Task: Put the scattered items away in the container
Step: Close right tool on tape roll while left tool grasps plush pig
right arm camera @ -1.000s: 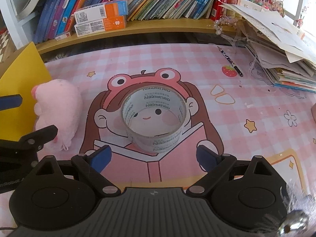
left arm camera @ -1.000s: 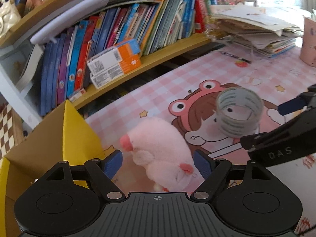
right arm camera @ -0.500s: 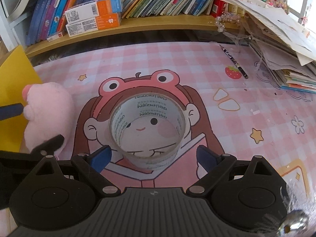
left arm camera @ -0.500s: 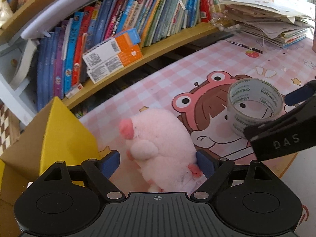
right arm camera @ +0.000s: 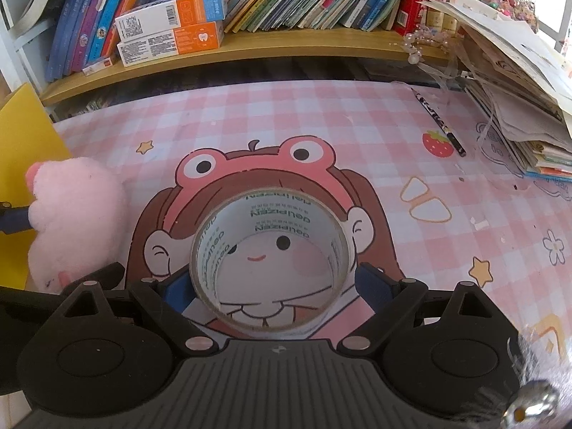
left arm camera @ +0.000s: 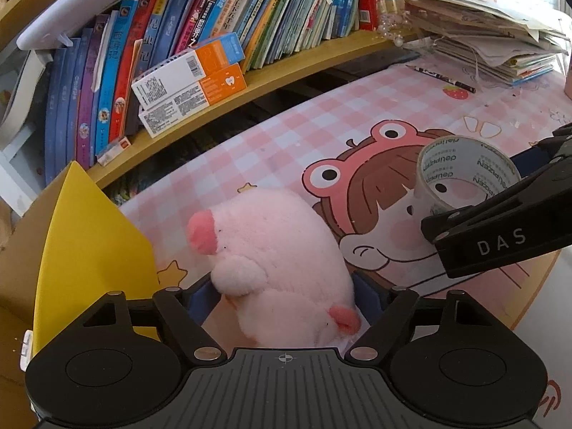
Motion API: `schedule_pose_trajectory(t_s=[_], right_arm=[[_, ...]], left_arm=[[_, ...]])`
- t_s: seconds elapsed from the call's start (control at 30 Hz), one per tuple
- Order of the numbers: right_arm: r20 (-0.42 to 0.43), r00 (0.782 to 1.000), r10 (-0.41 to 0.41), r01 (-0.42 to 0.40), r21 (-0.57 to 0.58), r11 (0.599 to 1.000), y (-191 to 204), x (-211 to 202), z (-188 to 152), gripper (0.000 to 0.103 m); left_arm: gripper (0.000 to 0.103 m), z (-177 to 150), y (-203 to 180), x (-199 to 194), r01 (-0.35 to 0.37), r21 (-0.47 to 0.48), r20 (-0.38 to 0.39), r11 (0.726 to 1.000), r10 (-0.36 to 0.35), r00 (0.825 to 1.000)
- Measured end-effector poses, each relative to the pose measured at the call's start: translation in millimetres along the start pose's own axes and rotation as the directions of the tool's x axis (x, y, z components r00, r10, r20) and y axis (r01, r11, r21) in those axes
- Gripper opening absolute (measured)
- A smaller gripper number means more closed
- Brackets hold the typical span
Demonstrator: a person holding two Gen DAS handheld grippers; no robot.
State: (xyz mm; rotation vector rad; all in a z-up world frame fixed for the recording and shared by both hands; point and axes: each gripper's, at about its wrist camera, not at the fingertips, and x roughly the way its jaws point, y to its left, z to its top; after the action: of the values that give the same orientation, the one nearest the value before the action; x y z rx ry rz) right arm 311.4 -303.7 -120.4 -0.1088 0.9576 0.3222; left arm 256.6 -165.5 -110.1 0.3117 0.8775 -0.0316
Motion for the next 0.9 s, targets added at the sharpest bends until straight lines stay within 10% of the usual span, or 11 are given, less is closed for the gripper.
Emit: schedule_pose_trajectory(t_s=[0.9], right_arm=[[0.03, 1.0, -0.007, 0.007, -0.029, 1.0, -5, -32, -15, 0.083]], left_arm=[[0.061, -1, -3, -27, 0.217, 0.026, 0.025, 0.976, -0.217, 0.976]])
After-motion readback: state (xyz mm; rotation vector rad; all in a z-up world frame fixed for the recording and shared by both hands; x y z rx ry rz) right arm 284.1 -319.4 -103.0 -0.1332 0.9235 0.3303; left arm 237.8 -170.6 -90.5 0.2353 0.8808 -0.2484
